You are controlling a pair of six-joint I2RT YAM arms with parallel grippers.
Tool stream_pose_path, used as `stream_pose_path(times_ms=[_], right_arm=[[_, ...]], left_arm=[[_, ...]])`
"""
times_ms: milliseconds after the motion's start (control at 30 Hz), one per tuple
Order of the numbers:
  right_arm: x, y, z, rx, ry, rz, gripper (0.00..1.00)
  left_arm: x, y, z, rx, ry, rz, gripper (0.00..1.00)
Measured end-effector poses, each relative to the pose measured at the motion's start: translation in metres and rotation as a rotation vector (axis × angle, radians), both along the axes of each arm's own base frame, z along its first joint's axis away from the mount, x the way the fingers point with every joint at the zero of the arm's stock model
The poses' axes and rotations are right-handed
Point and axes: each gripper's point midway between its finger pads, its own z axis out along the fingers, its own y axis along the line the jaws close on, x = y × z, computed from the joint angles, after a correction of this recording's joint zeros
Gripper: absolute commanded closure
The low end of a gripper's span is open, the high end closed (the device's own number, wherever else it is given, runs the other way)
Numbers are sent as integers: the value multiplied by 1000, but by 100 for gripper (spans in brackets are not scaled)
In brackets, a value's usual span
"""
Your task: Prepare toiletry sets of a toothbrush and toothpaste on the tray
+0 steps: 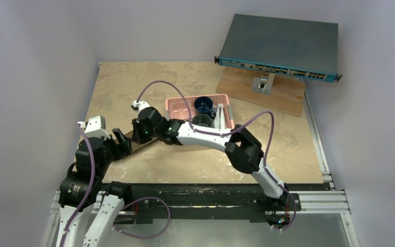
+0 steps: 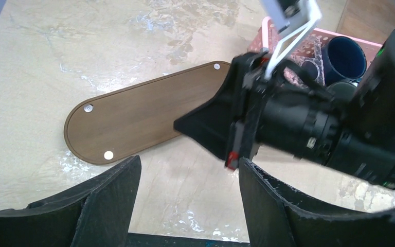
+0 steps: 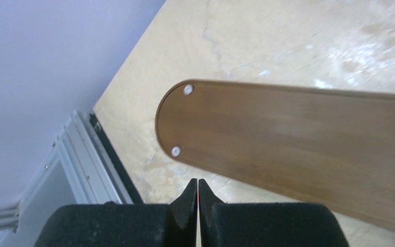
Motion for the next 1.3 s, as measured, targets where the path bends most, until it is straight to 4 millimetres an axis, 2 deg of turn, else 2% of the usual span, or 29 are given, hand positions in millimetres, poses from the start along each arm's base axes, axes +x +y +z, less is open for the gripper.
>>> stream_pose_path(times_ms=[100,300,467,667,967,1300], right_arm=[[22,-7,5,11,-15,-33,100],[68,-19,-12,-30,-37,-103,100],[106,-17,-22,-56,-99,-160,100],[137,-5,-24,-68,-183,-193,100],[161,-5,-42,-123,-261,-219,100],[171,-10,-65,-189,-302,-221,100]], left_arm=[[0,1,-1,4,3,7,30],[0,1,-1,4,3,7,29],[0,2,-1,4,4,8,29],[0,1,-1,4,4,7,28],[0,2,-1,3,7,9,28],[0,1,-1,1,8,6,27]])
